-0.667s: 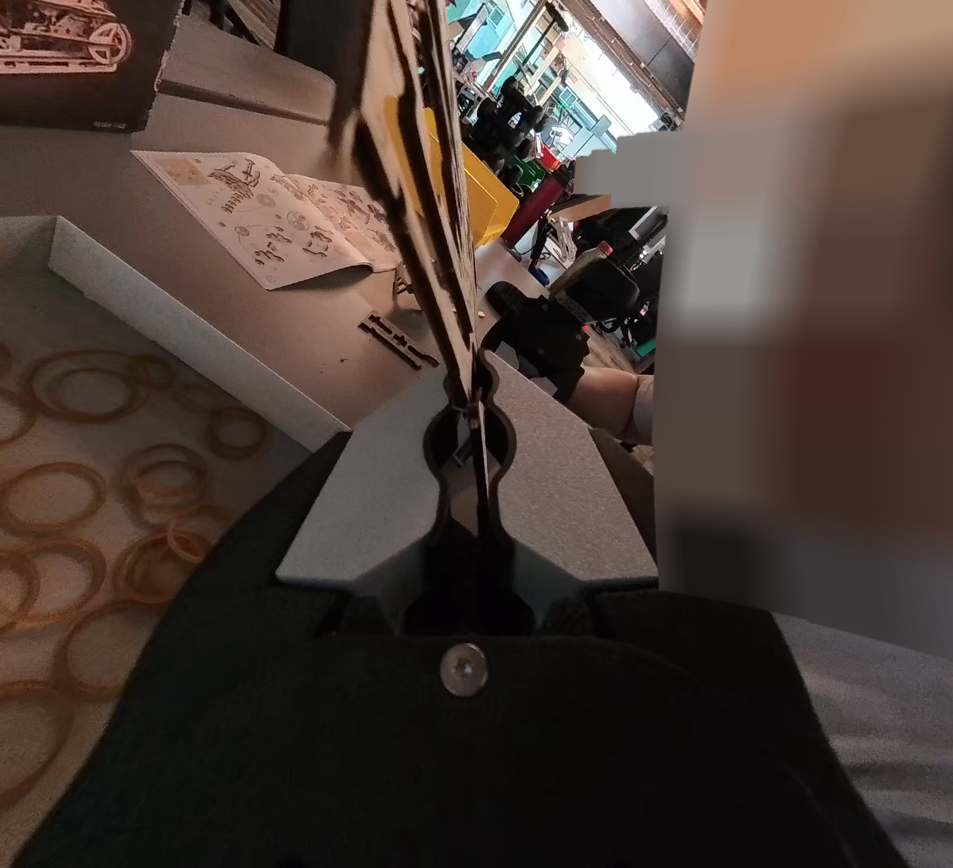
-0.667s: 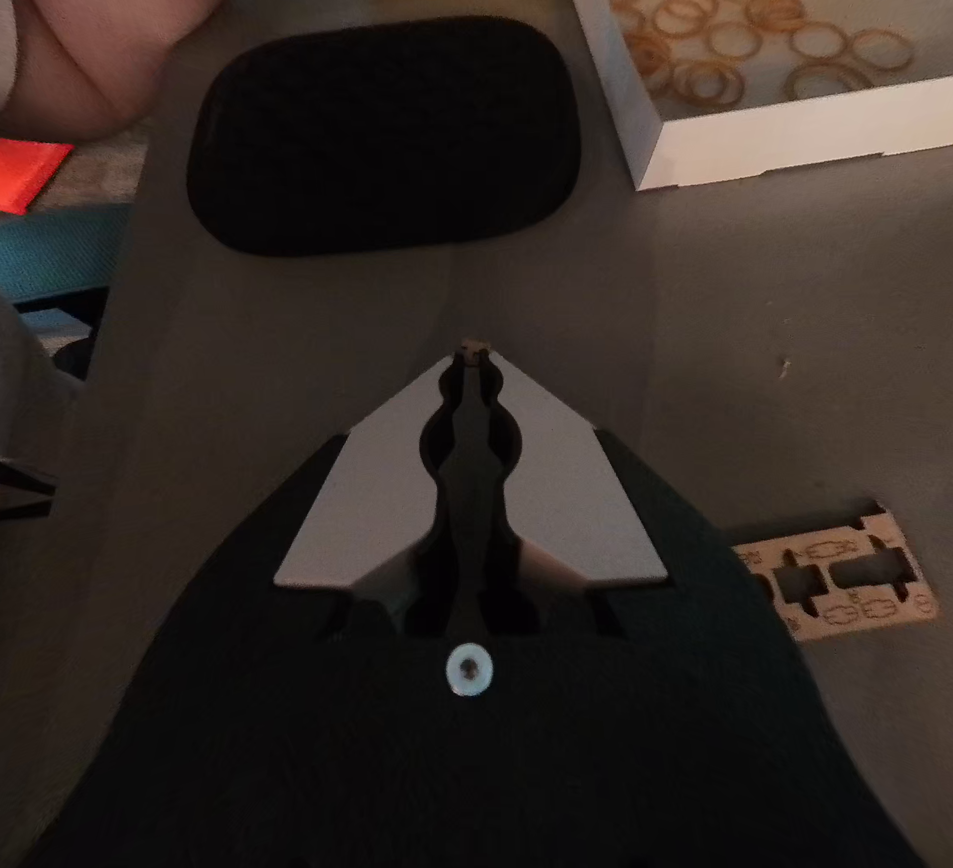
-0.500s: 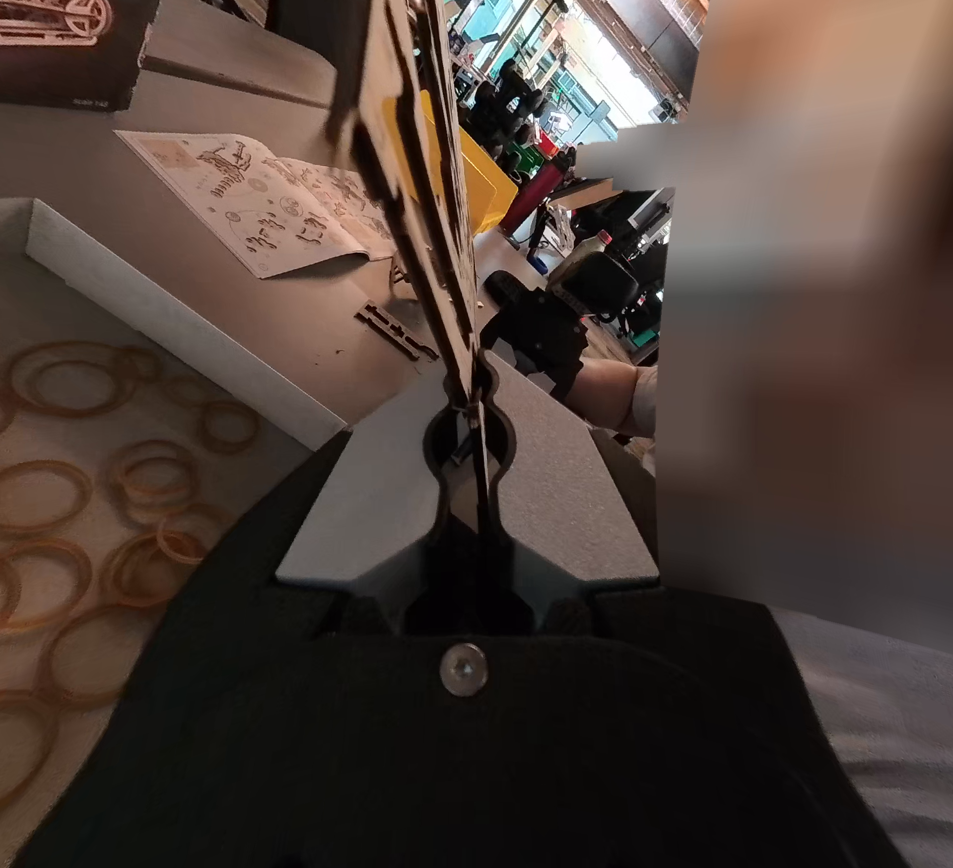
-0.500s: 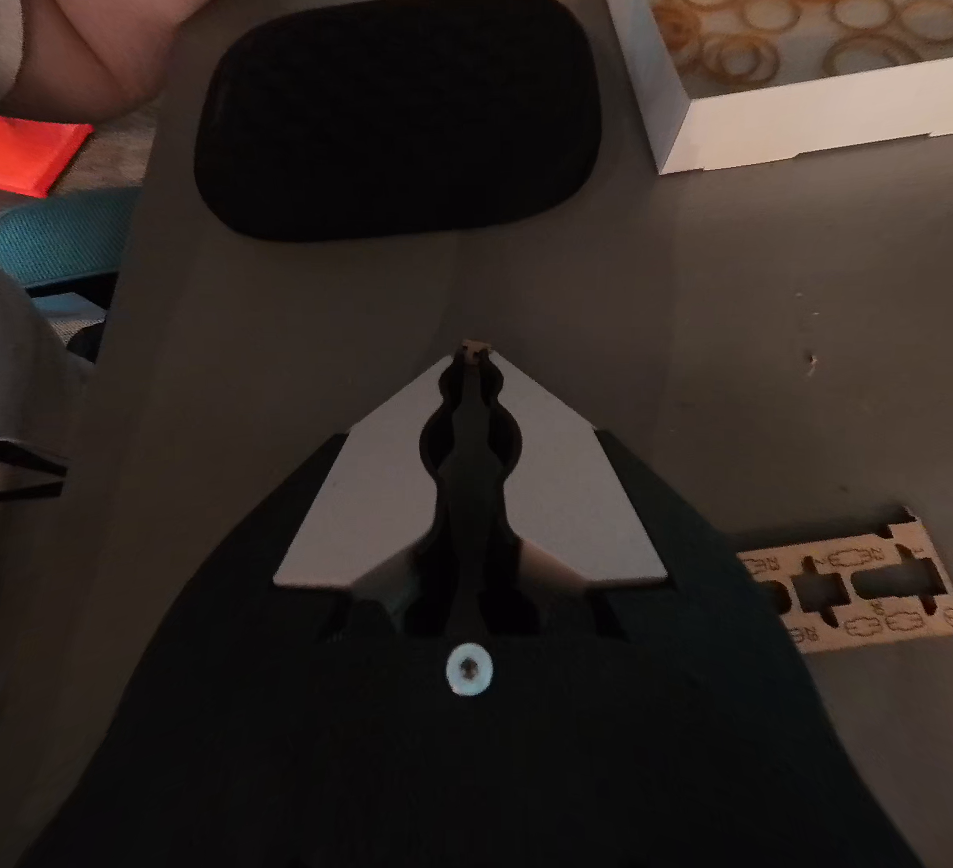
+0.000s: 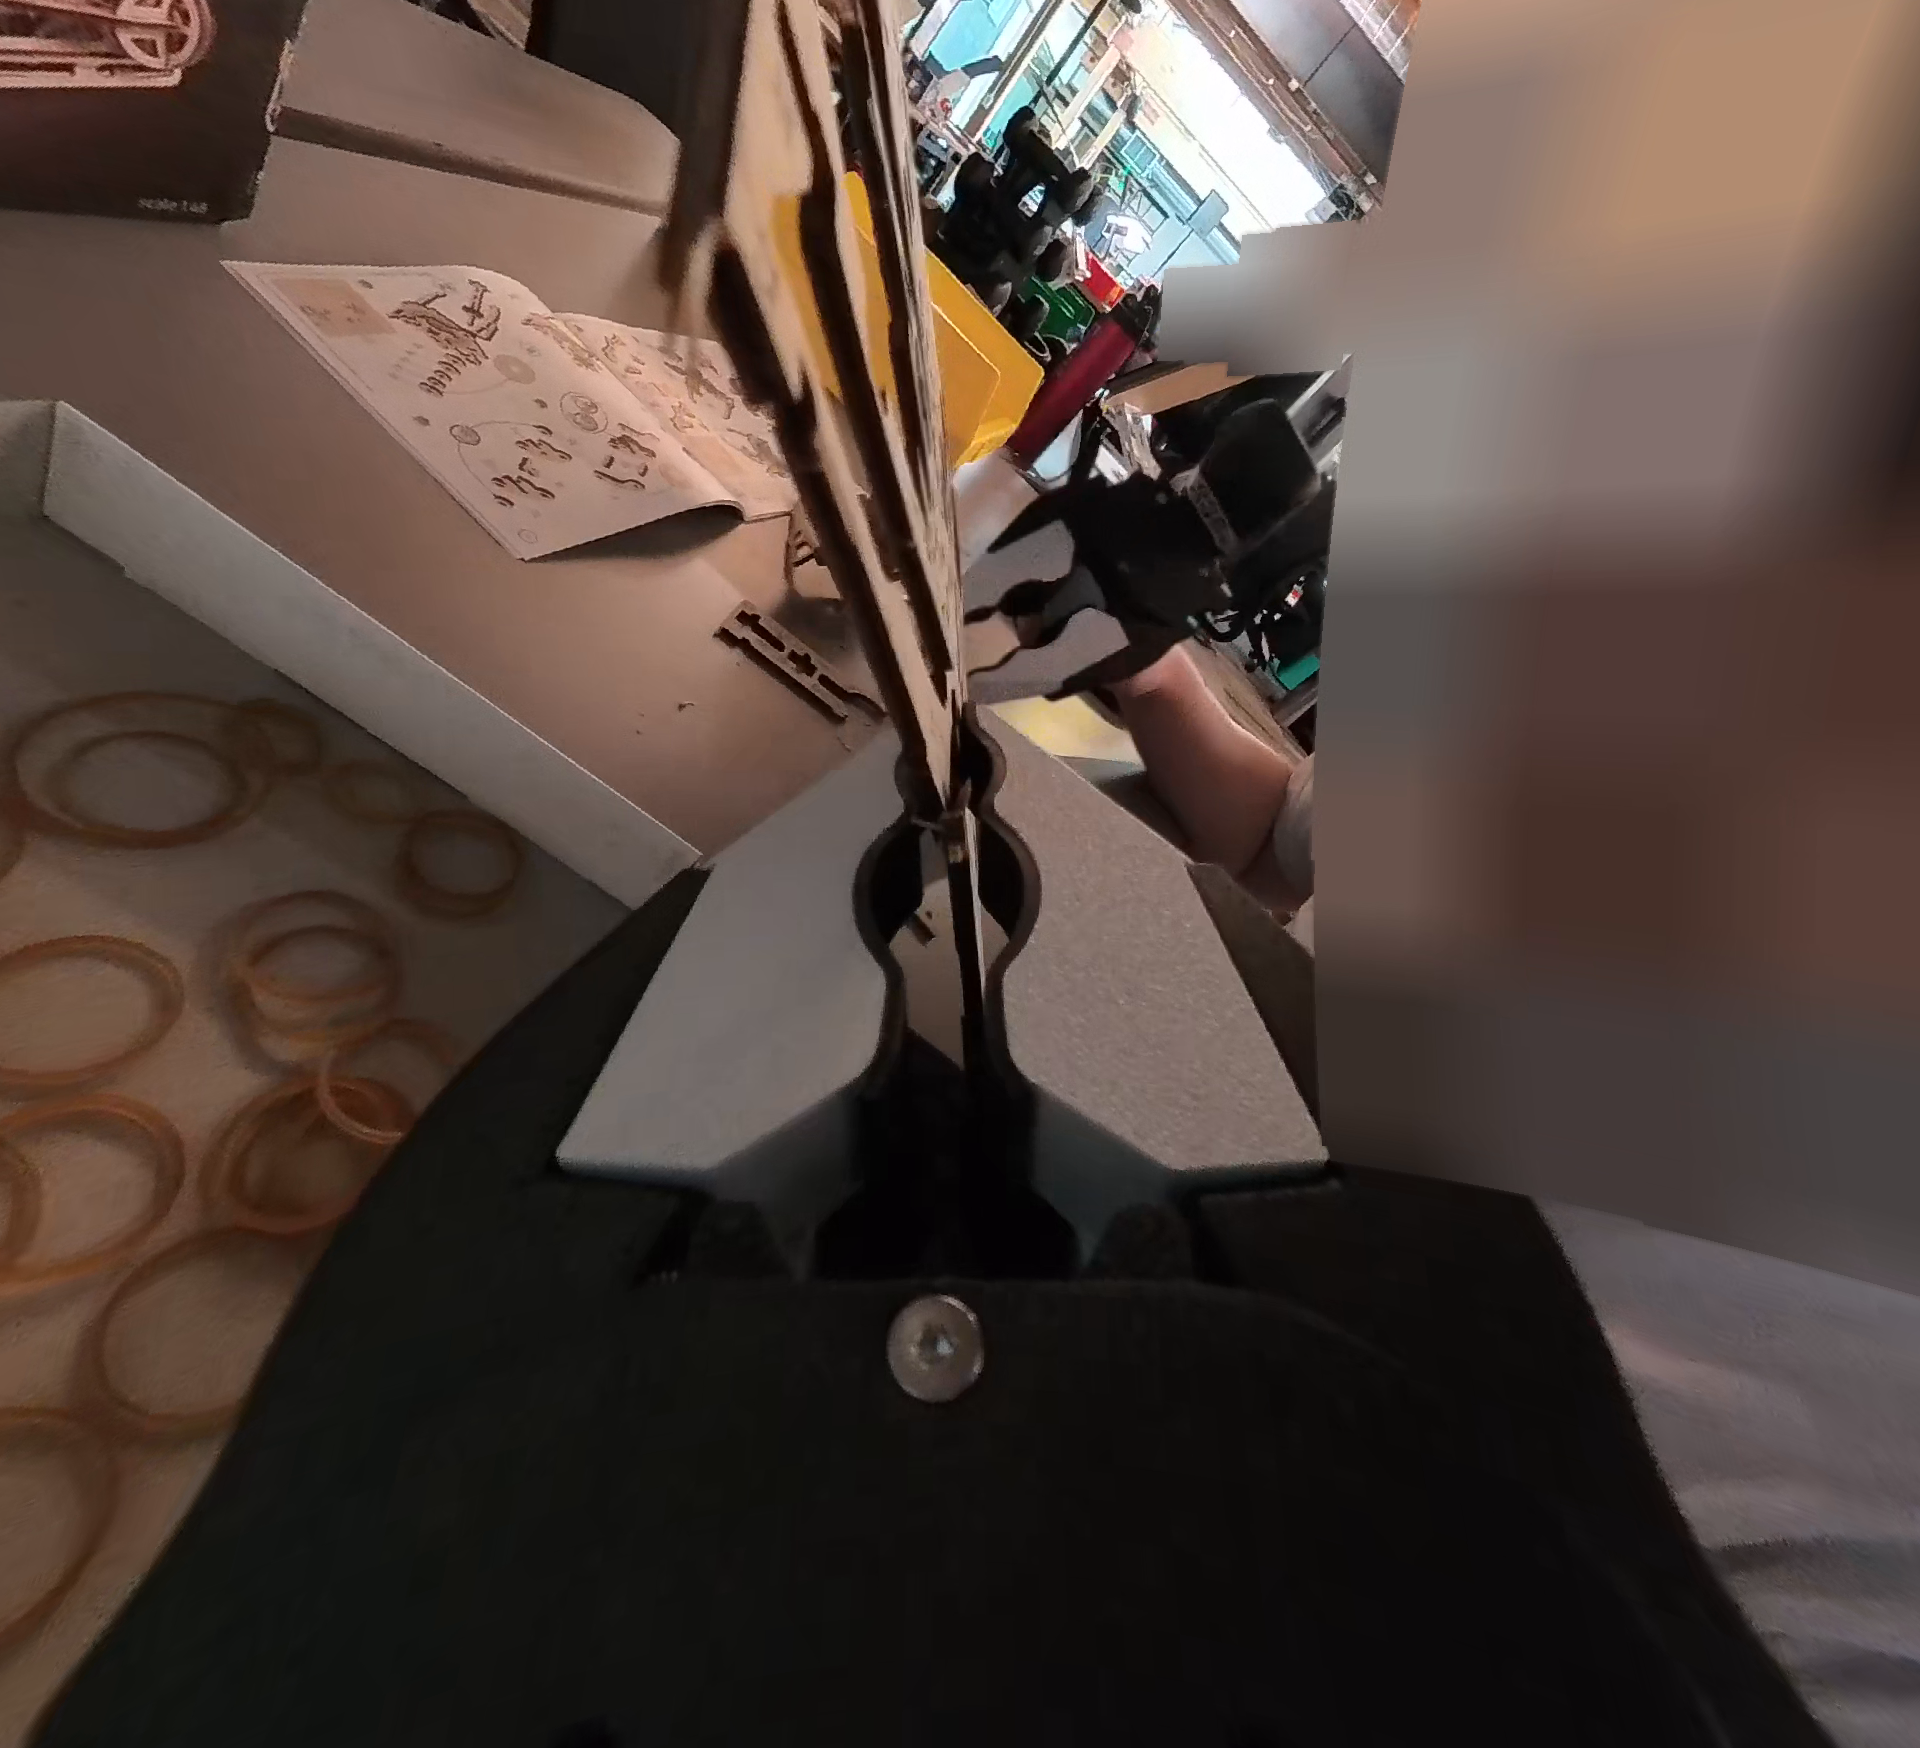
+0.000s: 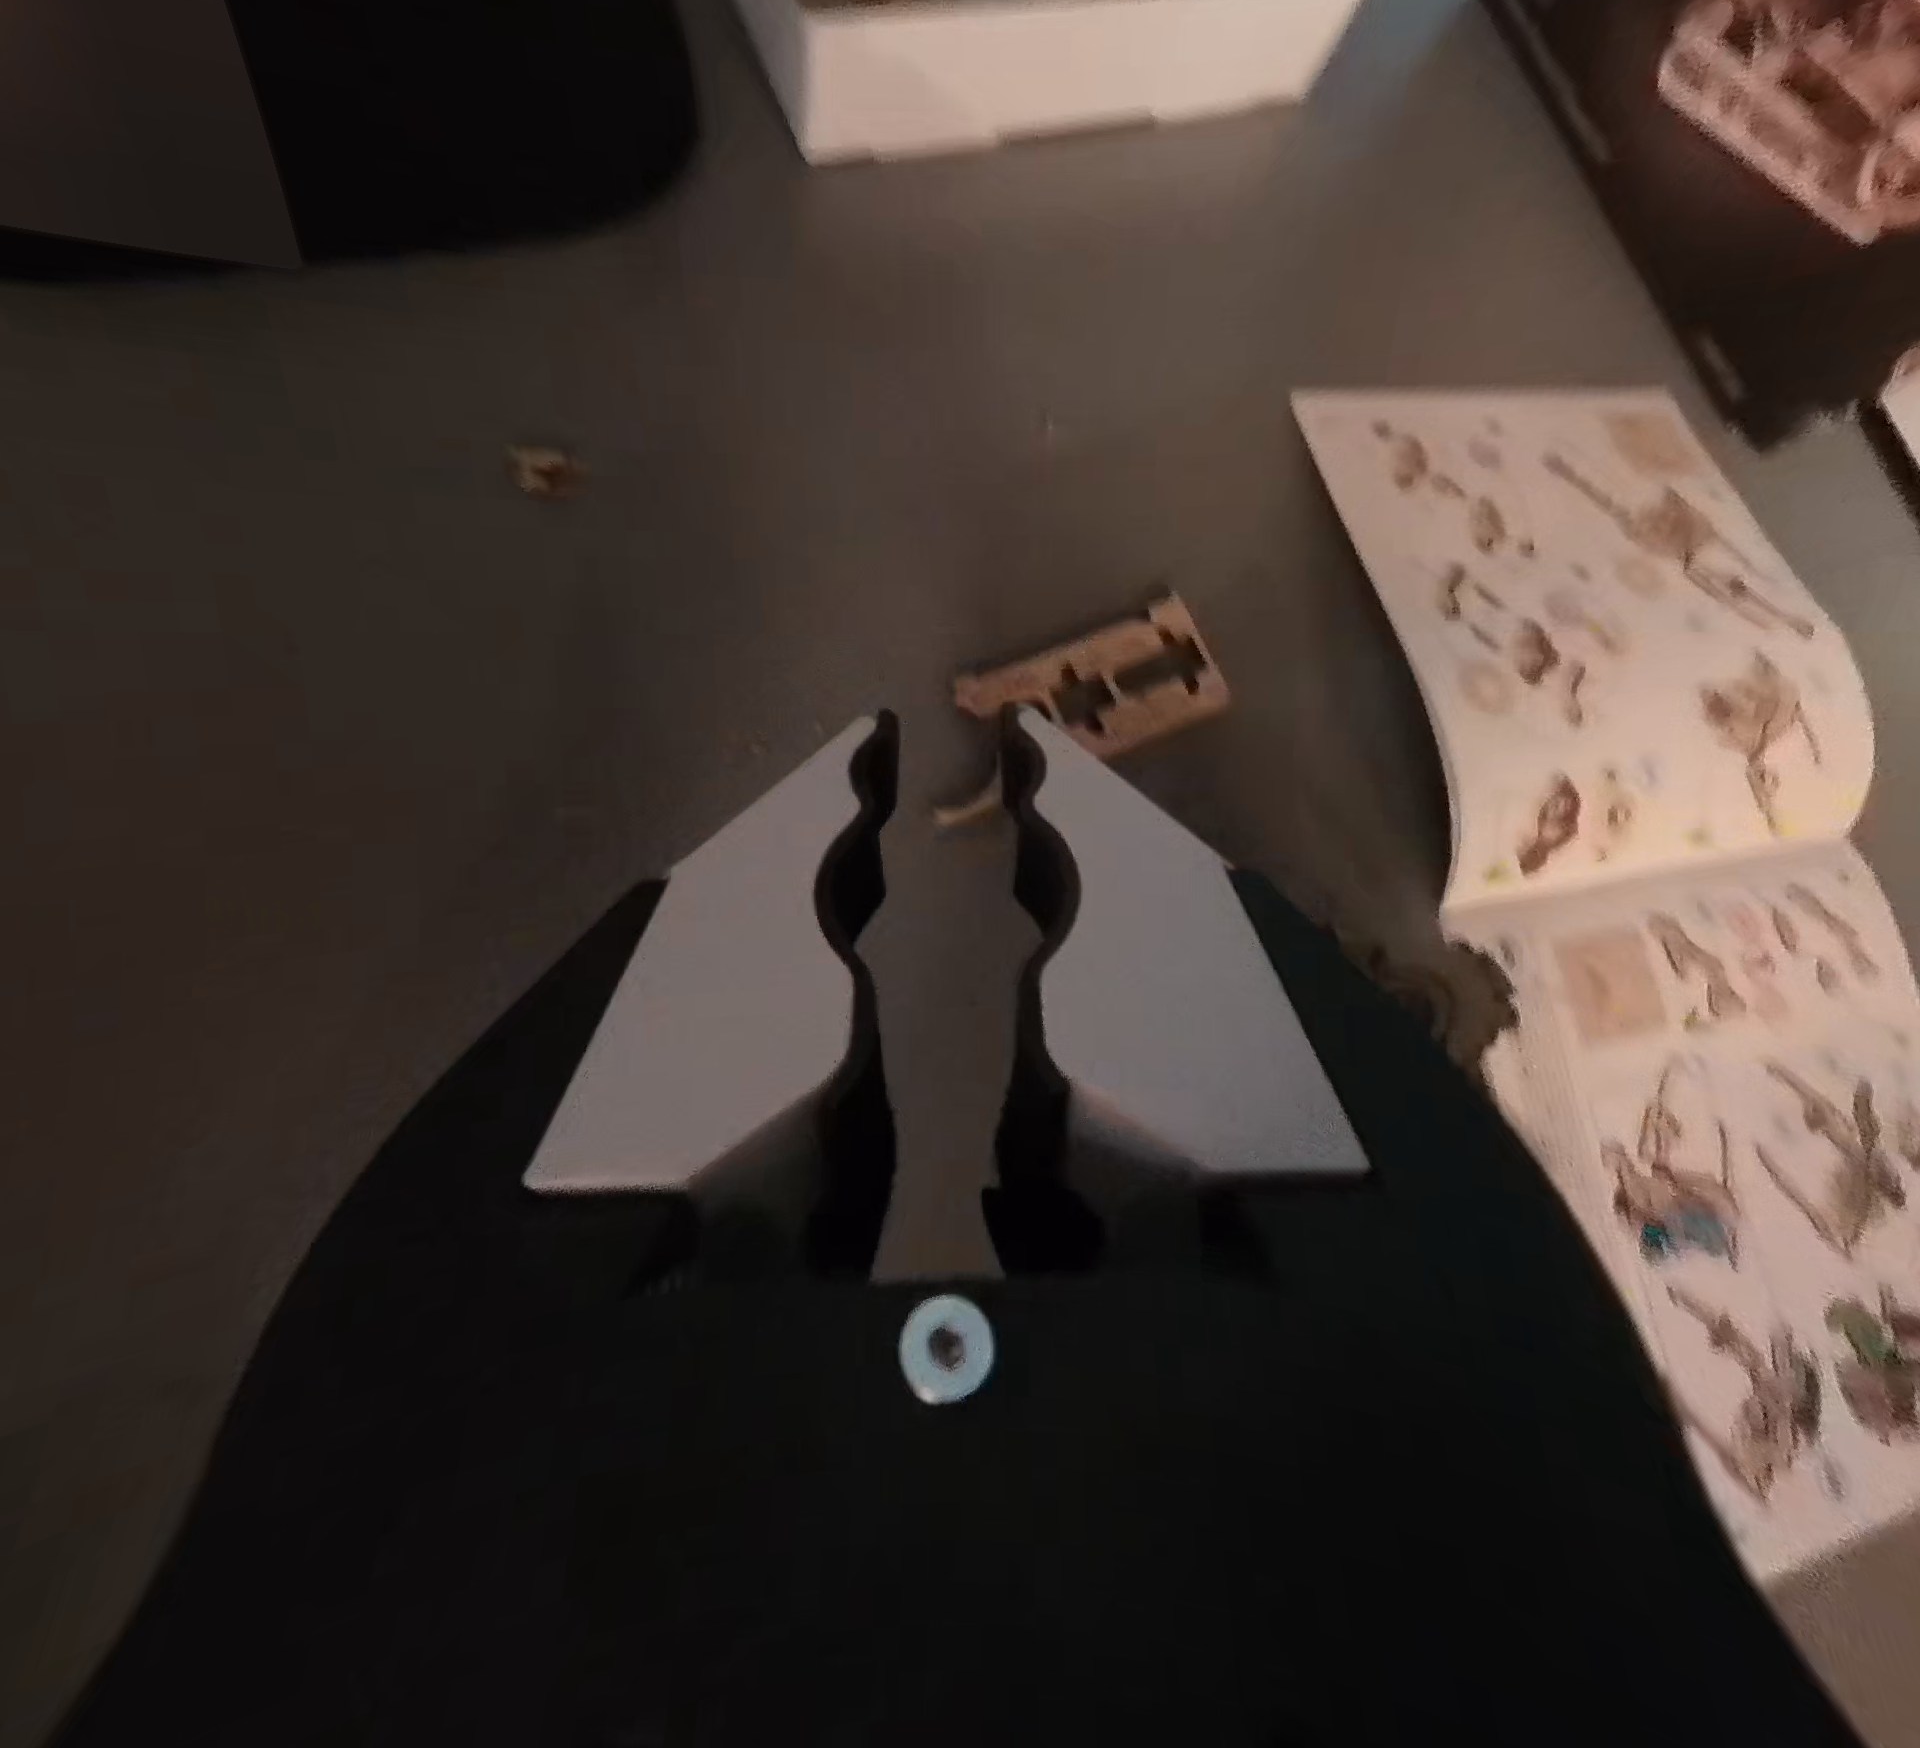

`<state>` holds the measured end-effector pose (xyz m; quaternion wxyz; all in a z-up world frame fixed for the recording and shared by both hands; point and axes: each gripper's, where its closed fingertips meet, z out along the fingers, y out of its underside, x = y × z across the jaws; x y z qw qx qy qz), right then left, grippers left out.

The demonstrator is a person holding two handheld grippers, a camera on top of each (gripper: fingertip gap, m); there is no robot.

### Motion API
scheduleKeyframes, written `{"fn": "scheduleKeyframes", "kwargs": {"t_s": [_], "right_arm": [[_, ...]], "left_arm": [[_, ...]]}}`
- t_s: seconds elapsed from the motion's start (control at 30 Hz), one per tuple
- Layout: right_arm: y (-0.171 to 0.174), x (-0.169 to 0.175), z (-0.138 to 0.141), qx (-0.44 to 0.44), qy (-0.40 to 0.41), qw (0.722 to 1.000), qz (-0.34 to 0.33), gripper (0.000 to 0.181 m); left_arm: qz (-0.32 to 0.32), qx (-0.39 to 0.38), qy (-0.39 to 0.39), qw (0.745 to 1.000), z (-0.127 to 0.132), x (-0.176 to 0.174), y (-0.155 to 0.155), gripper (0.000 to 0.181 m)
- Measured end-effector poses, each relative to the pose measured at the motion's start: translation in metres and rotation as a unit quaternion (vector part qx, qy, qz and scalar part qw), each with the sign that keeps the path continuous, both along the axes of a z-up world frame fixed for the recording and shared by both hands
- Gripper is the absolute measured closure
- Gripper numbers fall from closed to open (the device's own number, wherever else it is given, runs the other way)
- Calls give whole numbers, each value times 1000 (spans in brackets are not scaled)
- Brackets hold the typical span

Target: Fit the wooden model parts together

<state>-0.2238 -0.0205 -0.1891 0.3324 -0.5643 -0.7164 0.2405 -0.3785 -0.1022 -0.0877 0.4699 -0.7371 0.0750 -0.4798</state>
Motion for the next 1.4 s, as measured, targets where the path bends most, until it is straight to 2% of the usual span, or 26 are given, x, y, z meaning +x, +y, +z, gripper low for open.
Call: {"fn": "scheduleKeyframes", "kwargs": {"t_s": [0.03,0.2,0.4,0.53,0.63,0.93,1.03,1.23,1.4], "right_arm": [[5,4,-6,-3,-18,1000,-14,160],[14,8,-23,-89,-54,991,-85,155],[22,3,-27,-149,-39,977,-145,156],[24,1,-27,-162,-30,974,-156,170],[25,-6,-27,-157,-18,975,-157,174],[28,-42,-8,-119,17,980,-160,177],[35,-63,-2,-132,28,974,-182,177],[45,-107,-10,-167,20,960,-224,177],[36,-123,-25,-194,7,954,-230,175]], "left_arm": [[2,-1,3,1000,-1,0,0,179],[4,-6,5,1000,-4,-1,2,179],[1,-10,18,1000,-8,2,2,179],[3,-12,21,1000,-9,2,3,179],[5,-10,18,1000,-8,0,3,180],[17,3,6,1000,0,-6,2,180],[18,7,1,1000,3,-6,2,180],[19,7,-14,1000,5,-6,2,180],[15,9,-21,1000,7,-5,2,180]]}}
